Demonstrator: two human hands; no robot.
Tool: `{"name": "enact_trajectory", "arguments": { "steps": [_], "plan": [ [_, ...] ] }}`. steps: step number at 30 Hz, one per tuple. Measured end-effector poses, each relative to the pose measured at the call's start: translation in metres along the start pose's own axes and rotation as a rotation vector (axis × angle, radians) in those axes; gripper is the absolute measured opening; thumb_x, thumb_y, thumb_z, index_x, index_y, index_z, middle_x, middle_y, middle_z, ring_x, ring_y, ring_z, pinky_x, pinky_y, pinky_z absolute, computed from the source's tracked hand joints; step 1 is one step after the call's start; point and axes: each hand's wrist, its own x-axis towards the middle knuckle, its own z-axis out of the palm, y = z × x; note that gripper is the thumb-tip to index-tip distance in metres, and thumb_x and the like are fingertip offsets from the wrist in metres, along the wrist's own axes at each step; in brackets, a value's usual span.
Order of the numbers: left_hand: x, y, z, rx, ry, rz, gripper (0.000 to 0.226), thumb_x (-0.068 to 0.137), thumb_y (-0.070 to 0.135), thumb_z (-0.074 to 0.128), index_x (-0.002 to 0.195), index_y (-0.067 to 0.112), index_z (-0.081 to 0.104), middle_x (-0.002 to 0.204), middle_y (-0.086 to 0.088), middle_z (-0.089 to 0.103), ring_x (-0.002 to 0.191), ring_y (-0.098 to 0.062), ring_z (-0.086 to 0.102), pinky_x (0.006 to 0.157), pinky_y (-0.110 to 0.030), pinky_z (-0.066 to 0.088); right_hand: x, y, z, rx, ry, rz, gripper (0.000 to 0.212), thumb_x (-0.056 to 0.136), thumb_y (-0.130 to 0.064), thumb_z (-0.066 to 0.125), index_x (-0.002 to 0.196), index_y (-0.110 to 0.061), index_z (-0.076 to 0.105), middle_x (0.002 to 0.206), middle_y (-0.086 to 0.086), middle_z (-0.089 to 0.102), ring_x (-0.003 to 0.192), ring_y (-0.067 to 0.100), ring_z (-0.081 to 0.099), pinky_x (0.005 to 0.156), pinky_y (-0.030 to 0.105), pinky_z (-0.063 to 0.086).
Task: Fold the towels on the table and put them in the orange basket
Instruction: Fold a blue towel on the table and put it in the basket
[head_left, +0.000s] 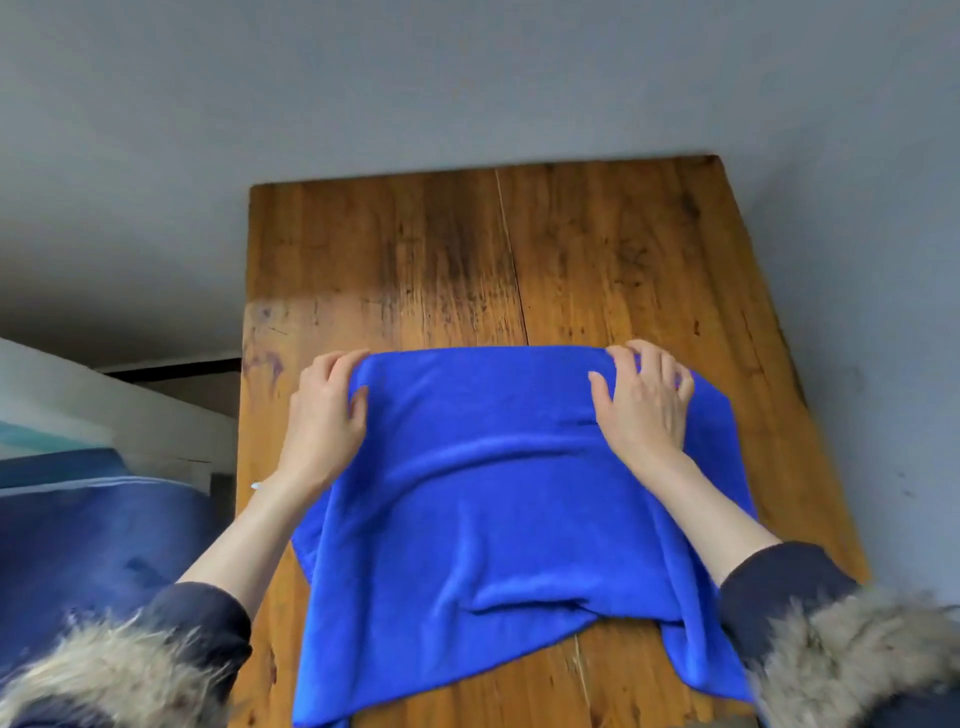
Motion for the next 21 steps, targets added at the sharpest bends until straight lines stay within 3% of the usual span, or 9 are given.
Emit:
{"name": "enact_trajectory", "arguments": {
  "steps": [4, 8, 11, 14, 18, 21],
  "plan": [
    [-0.024, -0.028, 0.009, -0.053, 0.053, -0.194, 0.038, 0.087, -0.004, 0.050, 0.125, 0.002, 0.051, 0.120, -0.019, 0.049, 0.110, -0.034, 0.045, 0.097, -0.037, 0.036, -0.031, -0.039, 0.033, 0.081, -0.112, -0.132, 0.046, 0.094, -0.033, 0.048, 0.135, -0.011, 0.046, 0.148, 0.011, 0.034, 0.139, 0.026, 0.025, 0.114, 0.048, 0.006],
    [-0.042, -0.049, 0.011, -0.023, 0.101, -0.371, 0.031, 0.088, 0.014, 0.059, 0.118, 0.003, 0.054, 0.116, -0.019, 0.049, 0.107, -0.035, 0.045, 0.095, -0.043, 0.039, -0.054, -0.081, 0.059, 0.098, -0.187, -0.233, 0.058, 0.091, -0.042, 0.049, 0.142, -0.018, 0.037, 0.153, 0.009, 0.024, 0.142, 0.027, 0.018, 0.113, 0.055, 0.003],
    [-0.050, -0.058, 0.015, -0.026, 0.092, -0.444, 0.031, 0.087, 0.022, 0.062, 0.112, 0.004, 0.056, 0.112, -0.017, 0.050, 0.105, -0.032, 0.044, 0.092, -0.039, 0.038, -0.061, -0.094, 0.077, 0.047, -0.225, -0.216, 0.063, 0.091, -0.049, 0.045, 0.146, -0.023, 0.027, 0.156, 0.005, 0.014, 0.144, 0.027, 0.010, 0.112, 0.057, 0.000],
    [-0.052, -0.061, 0.016, -0.027, 0.084, -0.430, 0.017, 0.087, 0.021, 0.063, 0.097, 0.007, 0.061, 0.103, -0.012, 0.053, 0.102, -0.030, 0.044, 0.088, -0.033, 0.037, -0.064, -0.093, 0.088, -0.014, -0.195, -0.208, 0.061, 0.091, -0.051, 0.035, 0.145, -0.023, 0.029, 0.155, 0.006, 0.019, 0.143, 0.028, 0.015, 0.113, 0.058, 0.006],
    [-0.048, -0.057, 0.005, -0.197, 0.143, -0.389, 0.007, 0.087, 0.018, 0.058, 0.083, 0.015, 0.053, 0.087, 0.001, 0.057, 0.083, -0.019, 0.052, 0.070, -0.028, 0.038, -0.066, -0.092, 0.095, -0.052, -0.136, -0.222, 0.060, 0.091, -0.051, 0.028, 0.144, -0.022, 0.033, 0.153, 0.007, 0.025, 0.141, 0.029, 0.022, 0.112, 0.058, 0.011],
    [-0.042, -0.057, -0.009, -0.013, 0.275, -0.347, 0.008, 0.085, 0.021, 0.056, 0.087, 0.016, 0.051, 0.088, 0.003, 0.057, 0.077, -0.018, 0.053, 0.058, -0.032, 0.038, -0.066, -0.093, 0.097, -0.053, -0.115, -0.218, 0.060, 0.091, -0.050, 0.027, 0.144, -0.022, 0.032, 0.154, 0.007, 0.024, 0.141, 0.028, 0.021, 0.112, 0.057, 0.010]
  ]
}}
